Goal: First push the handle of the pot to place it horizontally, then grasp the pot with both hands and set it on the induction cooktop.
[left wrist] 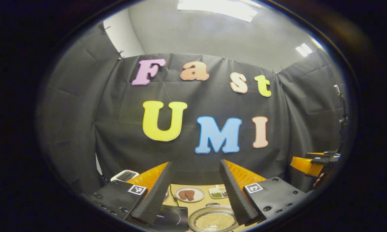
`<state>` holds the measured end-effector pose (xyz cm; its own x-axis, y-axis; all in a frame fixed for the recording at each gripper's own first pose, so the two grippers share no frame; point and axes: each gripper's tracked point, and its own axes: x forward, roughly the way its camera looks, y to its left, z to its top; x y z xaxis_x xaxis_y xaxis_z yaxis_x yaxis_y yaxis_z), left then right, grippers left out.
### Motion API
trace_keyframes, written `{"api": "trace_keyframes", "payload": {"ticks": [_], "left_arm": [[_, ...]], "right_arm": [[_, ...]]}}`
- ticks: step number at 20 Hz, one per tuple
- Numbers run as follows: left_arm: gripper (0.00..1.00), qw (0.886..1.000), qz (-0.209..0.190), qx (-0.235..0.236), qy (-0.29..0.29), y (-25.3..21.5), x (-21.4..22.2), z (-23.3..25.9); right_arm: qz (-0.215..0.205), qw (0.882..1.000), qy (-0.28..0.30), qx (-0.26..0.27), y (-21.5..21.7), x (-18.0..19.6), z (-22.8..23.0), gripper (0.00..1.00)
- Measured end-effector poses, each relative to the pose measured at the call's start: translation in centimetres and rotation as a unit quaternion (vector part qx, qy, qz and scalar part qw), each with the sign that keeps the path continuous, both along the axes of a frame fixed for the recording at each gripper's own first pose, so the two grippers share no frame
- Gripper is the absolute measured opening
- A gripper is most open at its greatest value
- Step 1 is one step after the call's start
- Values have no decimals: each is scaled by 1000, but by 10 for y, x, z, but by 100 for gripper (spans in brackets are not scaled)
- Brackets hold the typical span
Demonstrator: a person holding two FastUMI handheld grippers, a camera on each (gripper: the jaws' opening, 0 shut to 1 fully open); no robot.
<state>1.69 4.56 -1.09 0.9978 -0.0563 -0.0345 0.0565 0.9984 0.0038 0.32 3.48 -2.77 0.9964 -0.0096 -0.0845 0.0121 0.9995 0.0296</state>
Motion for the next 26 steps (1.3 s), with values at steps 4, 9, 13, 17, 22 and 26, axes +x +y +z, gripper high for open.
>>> {"api": "trace_keyframes", "payload": {"ticks": [4, 9, 13, 17, 22, 26], "left_arm": [[95, 1000, -3, -1, 13, 4, 1, -13], [95, 1000, 0, -7, 30, 11, -2, -29], [99, 999, 3, -10, 40, 17, -3, -41], [96, 999, 8, -7, 47, 25, -7, -47], [91, 998, 17, -8, 58, 41, -10, -55], [96, 997, 26, -8, 66, 56, -14, -60]], "right_arm": [[14, 998, 55, 15, 10, 0, -32, 96], [32, 988, 148, 29, 21, -7, -83, 83], [54, 973, 223, 21, 35, -16, -126, 56], [94, 950, 297, 28, 61, -32, -167, 47], [135, 916, 376, 32, 89, -56, -212, 47], [159, 878, 443, 81, 120, -75, -246, 47]]}}
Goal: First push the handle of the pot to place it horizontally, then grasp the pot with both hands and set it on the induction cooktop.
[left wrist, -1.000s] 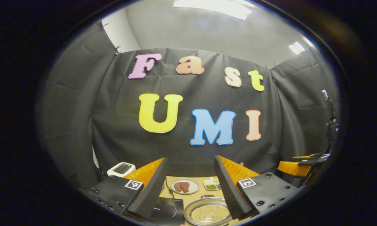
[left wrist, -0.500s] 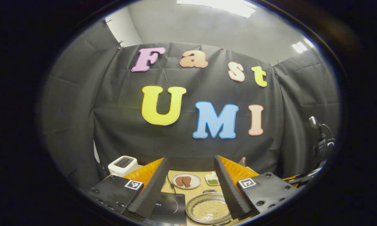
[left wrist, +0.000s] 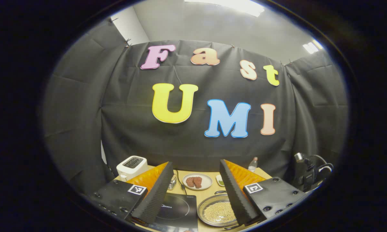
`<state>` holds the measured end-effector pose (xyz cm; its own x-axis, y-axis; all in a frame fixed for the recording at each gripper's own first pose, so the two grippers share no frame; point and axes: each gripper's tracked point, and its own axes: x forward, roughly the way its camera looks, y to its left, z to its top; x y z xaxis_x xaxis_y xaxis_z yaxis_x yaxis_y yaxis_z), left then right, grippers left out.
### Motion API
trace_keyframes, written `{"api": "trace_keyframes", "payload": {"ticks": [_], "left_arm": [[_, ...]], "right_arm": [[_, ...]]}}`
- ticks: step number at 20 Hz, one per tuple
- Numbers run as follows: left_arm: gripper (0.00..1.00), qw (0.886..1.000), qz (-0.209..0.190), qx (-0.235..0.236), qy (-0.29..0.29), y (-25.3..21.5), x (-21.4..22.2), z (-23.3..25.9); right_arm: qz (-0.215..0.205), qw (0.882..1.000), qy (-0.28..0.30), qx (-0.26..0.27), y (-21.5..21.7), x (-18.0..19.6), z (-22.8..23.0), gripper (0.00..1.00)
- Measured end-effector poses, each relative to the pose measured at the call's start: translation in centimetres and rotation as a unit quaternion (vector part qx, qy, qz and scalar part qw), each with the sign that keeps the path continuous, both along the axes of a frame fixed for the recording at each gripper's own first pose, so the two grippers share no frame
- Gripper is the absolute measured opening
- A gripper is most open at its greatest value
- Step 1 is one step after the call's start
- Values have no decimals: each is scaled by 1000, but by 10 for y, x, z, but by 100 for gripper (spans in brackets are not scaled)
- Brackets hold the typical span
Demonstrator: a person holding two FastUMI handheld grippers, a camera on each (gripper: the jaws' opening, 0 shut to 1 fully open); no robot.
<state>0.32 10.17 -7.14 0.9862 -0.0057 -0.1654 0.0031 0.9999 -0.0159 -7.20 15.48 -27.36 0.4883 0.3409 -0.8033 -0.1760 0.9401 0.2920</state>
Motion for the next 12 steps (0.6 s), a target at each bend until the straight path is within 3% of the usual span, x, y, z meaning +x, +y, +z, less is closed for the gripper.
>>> {"api": "trace_keyframes", "payload": {"ticks": [1, 3, 4, 11, 12], "left_arm": [[99, 1000, 3, 1, 2, 5, -2, -1], [93, 1000, 10, 0, 8, 14, -4, -6], [91, 1000, 15, -1, 9, 20, -4, -8], [93, 999, 37, -5, 24, 52, -8, -18], [93, 999, 39, -5, 26, 57, -9, -19]], "right_arm": [[-10, 1000, 12, 0, 0, 0, -3, 47], [-28, 999, 41, -2, 3, -1, -30, 1], [-26, 998, 51, -1, 8, -1, -35, 11], [0, 995, 97, -15, 29, -5, -66, 9], [5, 995, 101, -16, 39, -7, -88, 0]]}}
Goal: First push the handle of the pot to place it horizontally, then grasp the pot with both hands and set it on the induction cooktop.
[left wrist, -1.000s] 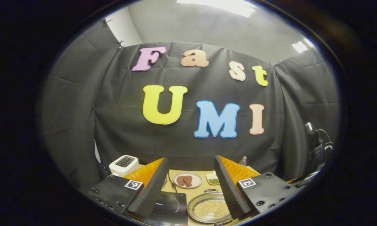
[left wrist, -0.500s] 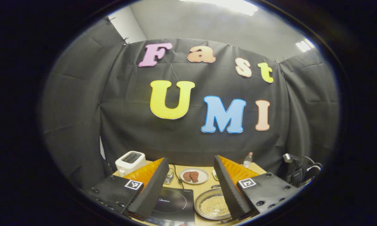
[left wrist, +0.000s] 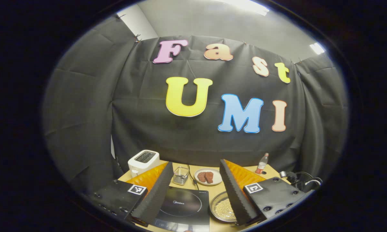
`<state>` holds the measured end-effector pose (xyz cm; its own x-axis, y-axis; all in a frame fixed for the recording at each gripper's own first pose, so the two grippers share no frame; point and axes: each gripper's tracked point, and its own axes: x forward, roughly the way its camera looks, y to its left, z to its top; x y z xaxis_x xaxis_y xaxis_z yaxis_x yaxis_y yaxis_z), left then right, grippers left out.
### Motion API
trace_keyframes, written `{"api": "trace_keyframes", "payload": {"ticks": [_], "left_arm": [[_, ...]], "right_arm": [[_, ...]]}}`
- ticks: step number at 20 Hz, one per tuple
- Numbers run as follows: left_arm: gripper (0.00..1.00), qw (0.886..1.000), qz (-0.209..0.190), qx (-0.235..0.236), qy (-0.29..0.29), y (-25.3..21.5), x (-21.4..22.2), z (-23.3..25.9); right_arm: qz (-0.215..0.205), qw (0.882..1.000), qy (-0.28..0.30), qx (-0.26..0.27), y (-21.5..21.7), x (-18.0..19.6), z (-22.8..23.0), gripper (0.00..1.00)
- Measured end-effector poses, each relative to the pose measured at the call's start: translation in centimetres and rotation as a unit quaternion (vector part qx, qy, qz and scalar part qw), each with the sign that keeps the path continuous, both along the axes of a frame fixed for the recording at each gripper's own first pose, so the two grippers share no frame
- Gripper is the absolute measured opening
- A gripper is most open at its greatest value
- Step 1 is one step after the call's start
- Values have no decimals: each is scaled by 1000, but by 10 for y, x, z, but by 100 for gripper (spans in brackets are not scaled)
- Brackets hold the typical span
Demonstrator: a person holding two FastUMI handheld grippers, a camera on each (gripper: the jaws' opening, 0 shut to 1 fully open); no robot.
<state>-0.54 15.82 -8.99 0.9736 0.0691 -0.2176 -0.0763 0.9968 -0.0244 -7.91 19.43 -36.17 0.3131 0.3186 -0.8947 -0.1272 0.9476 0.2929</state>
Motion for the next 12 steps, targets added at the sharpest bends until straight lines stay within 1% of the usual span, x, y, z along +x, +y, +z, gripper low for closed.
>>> {"api": "trace_keyframes", "payload": {"ticks": [1, 3, 6, 7, 8, 11, 12], "left_arm": [[92, 1000, 2, 1, 1, 4, 0, -1], [92, 1000, 6, 2, 5, 13, 2, -3], [91, 1000, 6, -2, 12, 22, 0, -9], [99, 1000, 5, -2, 14, 24, -2, -11], [92, 1000, 3, -3, 16, 27, -2, -12], [92, 1000, -2, -7, 19, 31, -1, -13], [95, 1000, -4, -9, 19, 33, -1, -14]], "right_arm": [[7, 1000, 3, -2, -2, -5, 6, 3], [22, 1000, 2, -19, 1, -5, -4, 1], [25, 999, 15, -24, 10, -7, -19, 1], [24, 999, 18, -26, 13, -7, -24, 1], [24, 999, 22, -27, 15, -7, -27, 1], [21, 999, 34, -30, 22, -10, -40, 1], [18, 999, 37, -33, 24, -10, -44, 1]]}}
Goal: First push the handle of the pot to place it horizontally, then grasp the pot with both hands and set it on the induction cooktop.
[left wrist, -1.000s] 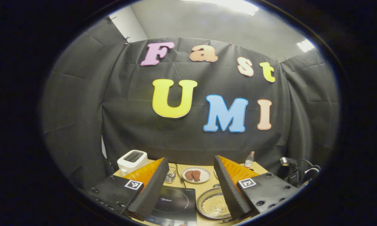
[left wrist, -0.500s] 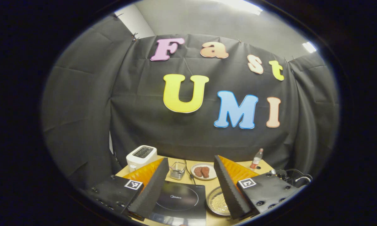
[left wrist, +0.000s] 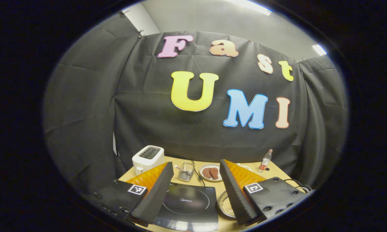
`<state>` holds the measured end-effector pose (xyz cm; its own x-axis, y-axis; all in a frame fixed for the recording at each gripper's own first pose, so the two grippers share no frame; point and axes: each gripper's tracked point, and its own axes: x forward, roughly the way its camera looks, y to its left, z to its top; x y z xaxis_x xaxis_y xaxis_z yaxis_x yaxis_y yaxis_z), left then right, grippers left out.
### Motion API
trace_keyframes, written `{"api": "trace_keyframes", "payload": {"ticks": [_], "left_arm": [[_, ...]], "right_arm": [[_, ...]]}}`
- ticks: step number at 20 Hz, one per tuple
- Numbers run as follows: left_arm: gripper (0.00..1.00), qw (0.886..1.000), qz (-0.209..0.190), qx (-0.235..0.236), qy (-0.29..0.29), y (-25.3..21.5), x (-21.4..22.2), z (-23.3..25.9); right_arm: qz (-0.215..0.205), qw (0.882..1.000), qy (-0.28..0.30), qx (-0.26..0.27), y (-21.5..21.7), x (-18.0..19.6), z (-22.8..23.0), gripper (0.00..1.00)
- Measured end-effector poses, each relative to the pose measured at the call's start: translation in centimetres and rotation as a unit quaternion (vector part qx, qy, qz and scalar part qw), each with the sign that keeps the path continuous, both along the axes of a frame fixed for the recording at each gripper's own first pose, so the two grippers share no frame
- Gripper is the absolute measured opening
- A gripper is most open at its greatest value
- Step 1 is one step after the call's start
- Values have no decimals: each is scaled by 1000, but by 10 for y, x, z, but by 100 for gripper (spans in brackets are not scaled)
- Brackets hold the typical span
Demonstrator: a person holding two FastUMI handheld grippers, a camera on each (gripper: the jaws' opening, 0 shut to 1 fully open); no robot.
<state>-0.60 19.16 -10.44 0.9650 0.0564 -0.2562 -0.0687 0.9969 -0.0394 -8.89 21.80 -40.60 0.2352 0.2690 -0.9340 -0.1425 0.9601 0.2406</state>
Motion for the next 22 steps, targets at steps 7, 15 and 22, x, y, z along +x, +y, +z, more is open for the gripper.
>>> {"api": "trace_keyframes", "payload": {"ticks": [7, 15, 22], "left_arm": [[95, 1000, -23, -3, 2, -6, 6, -2], [93, 999, -31, 11, 5, -36, 2, 1], [91, 999, -34, 5, 13, -81, 6, -5]], "right_arm": [[-56, 998, 10, 19, -1, 4, -14, 1], [-85, 994, 20, 58, -14, 3, -17, 0], [-81, 994, 25, 63, -51, 4, -18, 0]]}}
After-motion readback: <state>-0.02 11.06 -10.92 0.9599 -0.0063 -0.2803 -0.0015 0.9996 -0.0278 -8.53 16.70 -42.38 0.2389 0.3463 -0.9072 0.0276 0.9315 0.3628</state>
